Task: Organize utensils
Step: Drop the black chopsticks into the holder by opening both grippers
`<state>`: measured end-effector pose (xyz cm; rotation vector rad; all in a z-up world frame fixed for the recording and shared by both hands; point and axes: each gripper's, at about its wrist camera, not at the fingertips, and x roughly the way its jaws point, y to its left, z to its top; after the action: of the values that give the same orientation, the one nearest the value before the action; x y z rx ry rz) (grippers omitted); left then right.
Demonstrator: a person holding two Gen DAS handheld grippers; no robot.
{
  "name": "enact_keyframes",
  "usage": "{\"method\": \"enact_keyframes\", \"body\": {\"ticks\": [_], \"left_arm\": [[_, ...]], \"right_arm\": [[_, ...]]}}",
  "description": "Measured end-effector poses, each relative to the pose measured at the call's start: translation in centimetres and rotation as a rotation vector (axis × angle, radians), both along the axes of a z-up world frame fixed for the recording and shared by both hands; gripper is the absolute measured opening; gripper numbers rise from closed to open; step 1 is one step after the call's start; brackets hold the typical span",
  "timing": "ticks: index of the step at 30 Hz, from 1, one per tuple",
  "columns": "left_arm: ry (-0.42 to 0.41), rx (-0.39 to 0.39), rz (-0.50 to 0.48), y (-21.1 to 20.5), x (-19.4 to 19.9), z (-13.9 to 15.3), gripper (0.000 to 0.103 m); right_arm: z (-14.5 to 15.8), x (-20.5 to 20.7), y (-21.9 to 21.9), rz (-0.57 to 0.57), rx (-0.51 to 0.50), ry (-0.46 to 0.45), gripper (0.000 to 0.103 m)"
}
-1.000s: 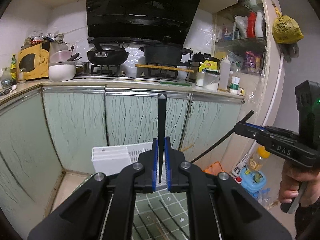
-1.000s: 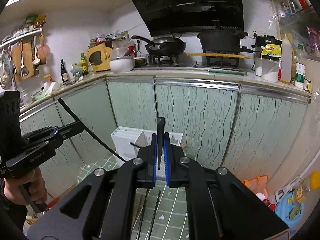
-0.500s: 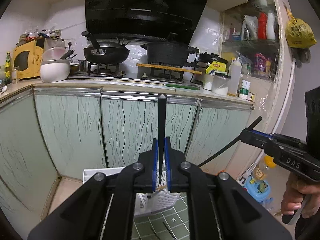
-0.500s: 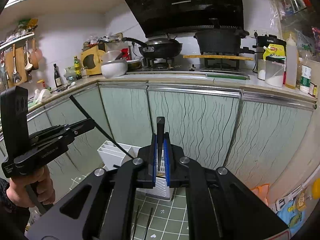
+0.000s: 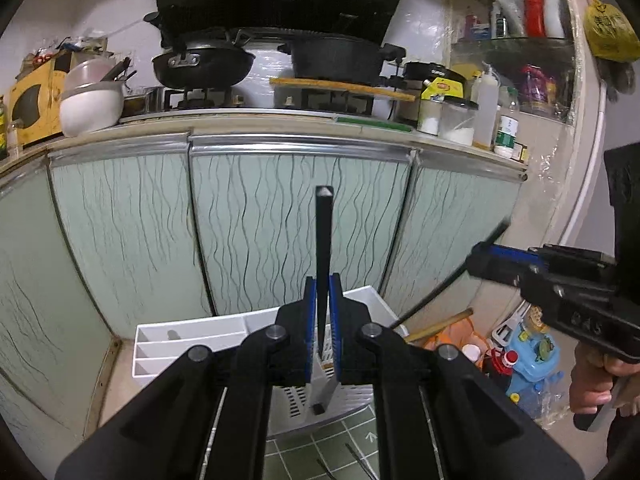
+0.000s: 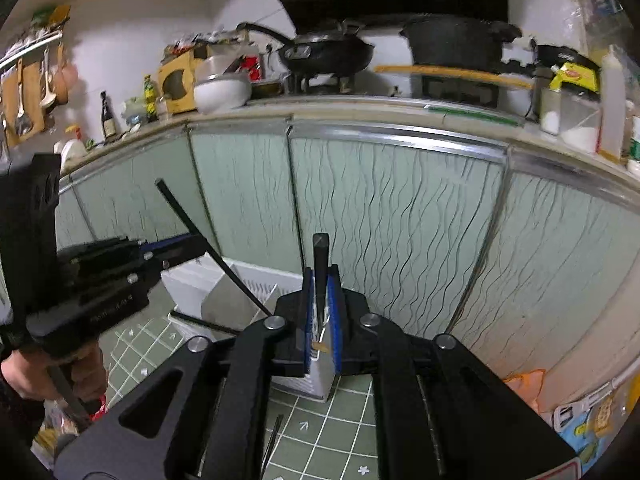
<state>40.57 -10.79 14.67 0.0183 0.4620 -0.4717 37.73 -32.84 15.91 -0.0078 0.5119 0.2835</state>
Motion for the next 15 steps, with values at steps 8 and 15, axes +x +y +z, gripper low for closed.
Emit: {"method": "enact_keyframes", "body": {"ticks": [8,15], "left_arm": [[-0.08,0.014,0.054,2.1,-2.6,1.2,0.097],[-0.096,0.052,0.062,2.5,-5.3,2.3,0.098]], "right_arm": [[1.0,-3.1,-0.8,-0.045,-0.037,-0.08,0.095],[1.7,-5.5,-0.4,-0.035,-0.05,-0.083,0.095]]}}
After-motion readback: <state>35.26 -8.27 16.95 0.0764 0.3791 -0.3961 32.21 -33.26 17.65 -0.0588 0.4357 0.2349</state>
